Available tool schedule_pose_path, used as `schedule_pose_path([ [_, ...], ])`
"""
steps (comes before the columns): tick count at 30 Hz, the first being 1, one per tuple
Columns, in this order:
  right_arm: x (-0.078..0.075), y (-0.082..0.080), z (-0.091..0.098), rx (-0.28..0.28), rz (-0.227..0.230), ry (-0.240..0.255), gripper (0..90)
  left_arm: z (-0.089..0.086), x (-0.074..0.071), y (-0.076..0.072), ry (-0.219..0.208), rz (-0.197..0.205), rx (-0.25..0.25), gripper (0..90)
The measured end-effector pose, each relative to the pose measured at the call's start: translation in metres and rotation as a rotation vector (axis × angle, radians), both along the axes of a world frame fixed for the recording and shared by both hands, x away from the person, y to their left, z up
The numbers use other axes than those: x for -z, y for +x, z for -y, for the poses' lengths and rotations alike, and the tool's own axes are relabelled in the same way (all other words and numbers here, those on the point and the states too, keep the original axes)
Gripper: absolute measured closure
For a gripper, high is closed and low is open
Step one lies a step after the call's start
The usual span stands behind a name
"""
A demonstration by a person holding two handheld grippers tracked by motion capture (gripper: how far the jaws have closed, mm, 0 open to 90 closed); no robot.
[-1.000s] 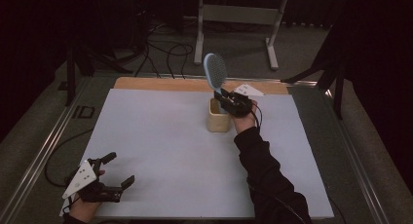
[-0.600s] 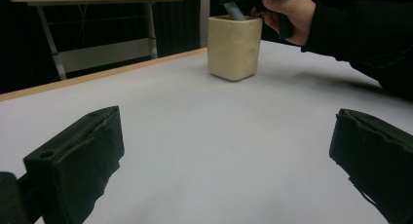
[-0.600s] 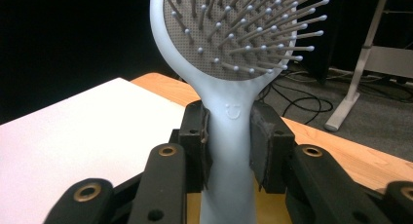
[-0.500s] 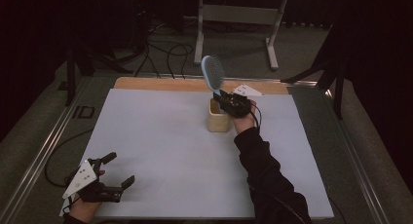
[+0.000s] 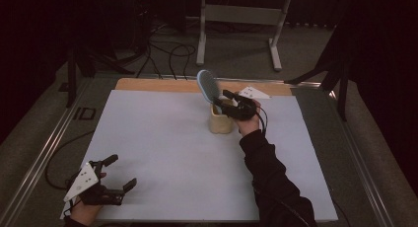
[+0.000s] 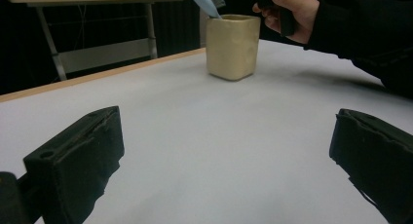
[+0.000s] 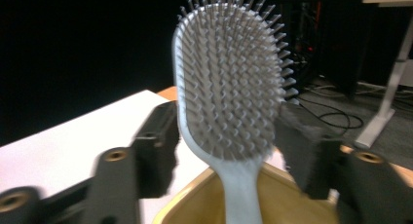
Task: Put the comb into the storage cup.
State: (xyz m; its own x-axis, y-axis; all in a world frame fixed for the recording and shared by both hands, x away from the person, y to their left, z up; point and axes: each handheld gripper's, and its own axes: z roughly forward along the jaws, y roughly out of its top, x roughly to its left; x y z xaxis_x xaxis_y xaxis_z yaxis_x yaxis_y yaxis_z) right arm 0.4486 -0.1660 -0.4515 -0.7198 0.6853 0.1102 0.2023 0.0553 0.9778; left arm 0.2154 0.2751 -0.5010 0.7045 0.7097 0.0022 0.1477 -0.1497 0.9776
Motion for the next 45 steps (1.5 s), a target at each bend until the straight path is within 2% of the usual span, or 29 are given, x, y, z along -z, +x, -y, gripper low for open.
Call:
schedule_pose_path([
  [2,-0.001,-0.001,0.001,-0.002,-0.001,-0.001,28.6,0.0,0.0,0.0,0.003,0.0,0.0,0.0],
  [7,-0.005,-0.003,0.004,-0.011,-0.01,-0.01,21.8,0.0,0.0,0.0,0.004,-0.001,0.0,0.0],
  [12,-0.009,-0.006,0.006,-0.015,-0.009,-0.027,9.0,0.001,0.0,0.0,0.006,-0.001,0.0,0.0],
  [28,-0.022,-0.012,0.006,-0.022,-0.015,-0.061,9.0,0.001,0.0,0.0,0.007,-0.001,0.002,0.0],
  [45,-0.033,-0.025,0.018,-0.024,-0.036,-0.079,9.0,0.0,-0.001,0.0,0.0,0.001,-0.001,0.0],
])
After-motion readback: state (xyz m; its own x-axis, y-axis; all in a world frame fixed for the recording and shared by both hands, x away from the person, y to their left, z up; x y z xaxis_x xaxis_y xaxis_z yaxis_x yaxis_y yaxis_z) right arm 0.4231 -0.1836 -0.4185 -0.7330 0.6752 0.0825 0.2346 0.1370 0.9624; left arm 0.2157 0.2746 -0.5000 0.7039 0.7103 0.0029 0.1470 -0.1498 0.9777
